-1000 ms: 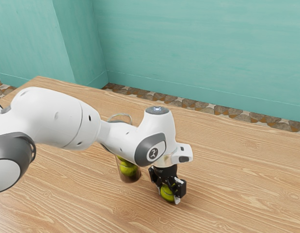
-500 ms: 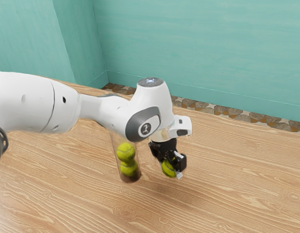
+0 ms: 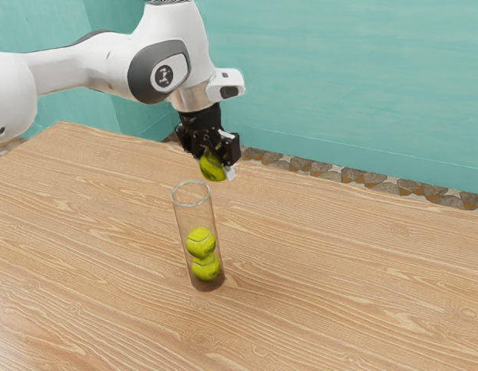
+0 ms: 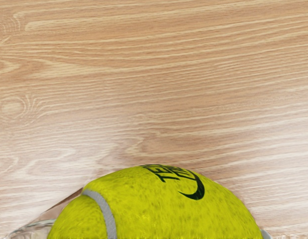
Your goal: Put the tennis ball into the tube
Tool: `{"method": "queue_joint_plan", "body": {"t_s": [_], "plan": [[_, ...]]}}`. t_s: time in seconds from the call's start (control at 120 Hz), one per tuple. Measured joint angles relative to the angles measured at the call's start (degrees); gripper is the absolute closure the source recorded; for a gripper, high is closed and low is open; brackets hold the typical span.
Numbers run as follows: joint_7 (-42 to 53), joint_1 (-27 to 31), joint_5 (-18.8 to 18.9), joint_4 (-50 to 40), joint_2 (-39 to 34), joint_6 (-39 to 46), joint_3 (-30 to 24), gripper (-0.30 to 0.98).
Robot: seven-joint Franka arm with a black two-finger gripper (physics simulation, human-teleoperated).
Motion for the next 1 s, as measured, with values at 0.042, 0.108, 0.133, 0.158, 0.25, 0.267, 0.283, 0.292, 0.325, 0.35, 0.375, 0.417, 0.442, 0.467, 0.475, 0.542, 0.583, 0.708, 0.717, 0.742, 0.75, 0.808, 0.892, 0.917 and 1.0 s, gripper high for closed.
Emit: {"method": "queue_joint_plan", "body": {"t_s": [0.042,0.108,0.133,0.158,0.25,0.267,0.283,0.292,0.325,0.35,0.375,0.417,0.442,0.467,0.475,0.542,0.583,0.708,0.717,0.742,0.75,0.808,0.892,0.917,1.0], "plan": [[-0.16,0.58,0.1,-1.04,-0.66,-0.85,0.0,0.37],[-0.39,0.73,0.37,-2.58,-1.74,-1.9,0.47,0.37],[-0.47,0.75,0.47,-3.01,-1.99,-2.21,0.7,0.37],[-0.54,0.8,0.54,-3.31,-2.16,-2.49,0.91,0.37],[-0.78,1.18,0.73,-3.94,-2.44,-3.27,1.49,0.37],[-0.82,1.27,0.75,-4.01,-2.48,-3.37,1.53,0.37],[-0.86,1.33,0.77,-4.09,-2.6,-3.48,1.55,0.37],[-0.88,1.36,0.78,-4.14,-2.65,-3.53,1.57,0.37],[-0.95,1.45,0.88,-4.27,-2.76,-3.7,1.6,0.37],[-1.0,1.49,0.93,-4.27,-2.75,-3.8,1.61,0.37],[-1.05,1.51,0.97,-4.2,-2.63,-3.9,1.62,0.37],[-1.12,1.5,1.03,-4.07,-2.46,-4.03,1.62,0.37],[-1.16,1.5,1.06,-4.01,-2.32,-4.1,1.67,0.37],[-1.2,1.46,1.09,-3.94,-2.2,-4.16,1.79,0.37],[-1.21,1.45,1.1,-3.94,-2.16,-4.17,1.83,0.37],[-1.3,1.52,1.16,-3.87,-1.93,-4.3,2.19,0.38],[-1.36,1.7,1.19,-3.85,-1.87,-4.36,2.31,0.37],[-1.38,1.82,1.17,-3.77,-1.82,-4.49,2.44,0.25],[-1.38,1.8,1.16,-3.76,-1.82,-4.5,2.45,0.24],[-1.38,1.74,1.14,-3.75,-1.82,-4.52,2.45,0.21],[-1.38,1.71,1.13,-3.75,-1.82,-4.52,2.46,0.21],[-1.37,1.57,1.09,-3.74,-1.82,-4.52,2.42,0.16],[-1.36,1.39,1.06,-3.68,-1.97,-4.59,2.38,0.11],[-1.3,1.27,1.04,-3.51,-2.37,-5.06,2.43,0.1],[-1.08,1.69,1.39,7.91,-2.81,-11.52,1.81,0.08]]}}
